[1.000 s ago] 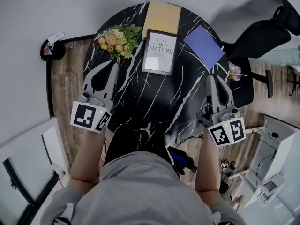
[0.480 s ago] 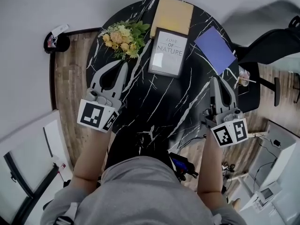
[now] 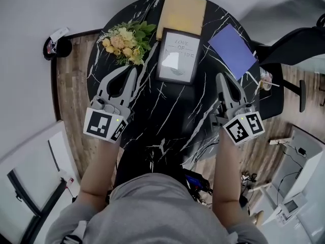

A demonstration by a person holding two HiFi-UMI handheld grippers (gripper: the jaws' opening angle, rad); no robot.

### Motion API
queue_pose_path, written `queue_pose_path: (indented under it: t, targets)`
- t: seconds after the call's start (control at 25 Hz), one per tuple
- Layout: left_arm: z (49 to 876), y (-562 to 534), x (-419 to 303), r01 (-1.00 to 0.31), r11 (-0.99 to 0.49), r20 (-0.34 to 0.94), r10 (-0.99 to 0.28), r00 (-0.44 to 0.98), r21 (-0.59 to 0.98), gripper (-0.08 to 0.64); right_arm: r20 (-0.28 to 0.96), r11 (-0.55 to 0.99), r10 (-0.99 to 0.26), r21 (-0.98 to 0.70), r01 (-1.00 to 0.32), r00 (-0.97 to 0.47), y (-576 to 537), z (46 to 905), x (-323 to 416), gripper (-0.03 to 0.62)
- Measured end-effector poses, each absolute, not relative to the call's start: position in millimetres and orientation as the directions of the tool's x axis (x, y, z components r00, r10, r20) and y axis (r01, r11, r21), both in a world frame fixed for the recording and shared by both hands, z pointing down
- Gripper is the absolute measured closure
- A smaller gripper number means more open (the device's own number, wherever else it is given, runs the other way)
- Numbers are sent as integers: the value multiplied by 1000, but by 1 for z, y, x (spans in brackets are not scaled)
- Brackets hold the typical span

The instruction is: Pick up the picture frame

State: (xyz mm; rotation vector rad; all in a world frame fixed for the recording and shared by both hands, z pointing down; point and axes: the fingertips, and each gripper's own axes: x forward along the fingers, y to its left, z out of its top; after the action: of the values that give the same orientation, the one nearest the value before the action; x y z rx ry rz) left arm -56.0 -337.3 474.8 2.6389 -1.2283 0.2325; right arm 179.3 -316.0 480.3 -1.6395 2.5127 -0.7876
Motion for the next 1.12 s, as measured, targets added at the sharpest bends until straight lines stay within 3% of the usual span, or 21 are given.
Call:
queue_pose_path:
  t: [0.52,0.64,0.88,1.12]
  targets:
    - [491,-356,-51,-785,-606,238,-750,617,127,552,298,322,-767,-587,-743,-568,-348,566,167,559]
    - [491,-359,-50,-788,-603,233,-754,615,126,552,321,331,-714,-628,-705,-622,-355,583,160,410]
    - [489,-356,-45,-783,-606,230,-749,621,141,552,407,327,-588,-670,-666,-698,-364,620,148,380]
    - [488,-355,-46,-785,-603,229,-752,618,142,552,403,271,-521,-758,-593,-753,-374,627,139,380]
